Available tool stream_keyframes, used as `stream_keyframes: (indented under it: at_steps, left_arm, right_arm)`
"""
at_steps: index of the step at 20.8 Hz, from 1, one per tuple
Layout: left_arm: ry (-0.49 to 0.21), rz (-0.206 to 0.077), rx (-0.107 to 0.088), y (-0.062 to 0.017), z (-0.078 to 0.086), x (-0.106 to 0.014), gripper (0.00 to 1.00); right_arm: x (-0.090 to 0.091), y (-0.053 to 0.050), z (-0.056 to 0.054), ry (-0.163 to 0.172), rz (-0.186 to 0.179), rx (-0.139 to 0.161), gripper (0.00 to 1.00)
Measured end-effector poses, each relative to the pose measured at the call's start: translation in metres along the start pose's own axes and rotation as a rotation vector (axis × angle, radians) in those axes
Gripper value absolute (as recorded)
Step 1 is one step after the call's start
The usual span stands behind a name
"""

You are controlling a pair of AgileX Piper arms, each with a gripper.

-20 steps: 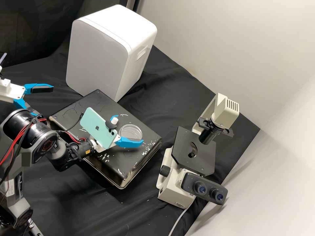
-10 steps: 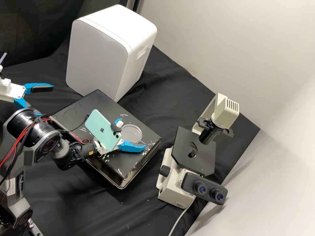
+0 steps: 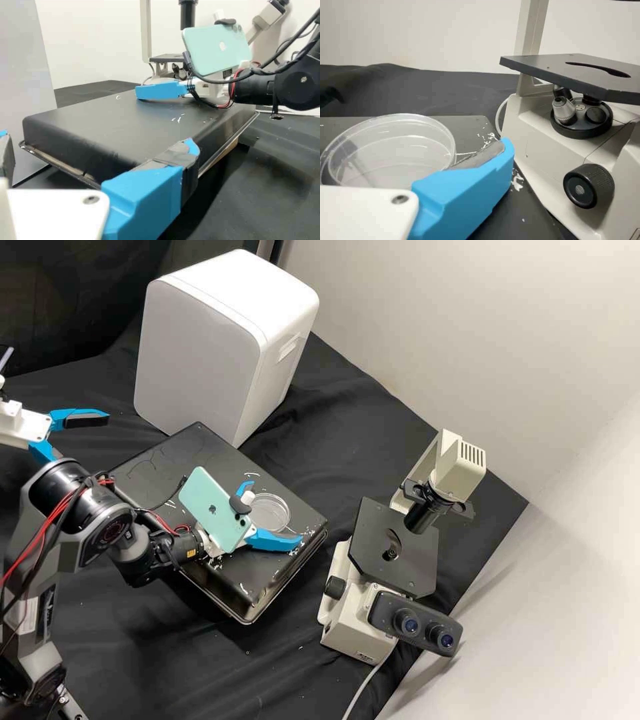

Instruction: Place the petri dish on the microscope

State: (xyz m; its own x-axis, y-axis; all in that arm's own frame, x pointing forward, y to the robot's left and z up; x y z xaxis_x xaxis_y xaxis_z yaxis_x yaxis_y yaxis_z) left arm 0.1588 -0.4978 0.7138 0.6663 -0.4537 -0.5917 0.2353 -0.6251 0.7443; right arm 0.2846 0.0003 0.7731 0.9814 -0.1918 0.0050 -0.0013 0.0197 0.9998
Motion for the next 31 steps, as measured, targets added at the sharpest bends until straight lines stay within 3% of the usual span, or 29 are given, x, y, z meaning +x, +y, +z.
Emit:
stream_keyframes:
  at_steps: [1, 2, 4, 8, 13, 31]
  left_arm:
    - [-0.002, -0.001, 0.0, -0.0001, 0.0004, 0.0001, 1.0]
    - [-0.002, -0.001, 0.0, -0.0001, 0.0004, 0.0001, 1.0]
    - [-0.002, -0.001, 0.0, -0.0001, 0.0004, 0.0001, 1.0]
    - [-0.002, -0.001, 0.0, -0.0001, 0.0004, 0.0001, 1.0]
    - [-0.002, -0.001, 0.0, -0.0001, 0.0004, 0.0001, 1.0]
    - [-0.002, -0.001, 0.0, -0.0001, 0.0004, 0.0001, 1.0]
  right_arm:
    - [0.0002, -0.0006, 0.0003, 0.0, -0.003, -0.002, 1.0]
    - [0.0007, -0.0014, 0.0015, -0.001, -0.008, 0.004, 0.0]
    - [0.0013, -0.001, 0.0013, 0.02, -0.022, 0.018, 0.0]
    - [0.0016, -0.0012, 0.0007, 0.038, -0.036, 0.016, 0.0]
    - [0.0018, -0.0011, 0.0007, 0.044, -0.042, 0.048, 0.0]
    - [0.0031, 0.0023, 0.0039, 0.056, -0.055, 0.077, 0.0]
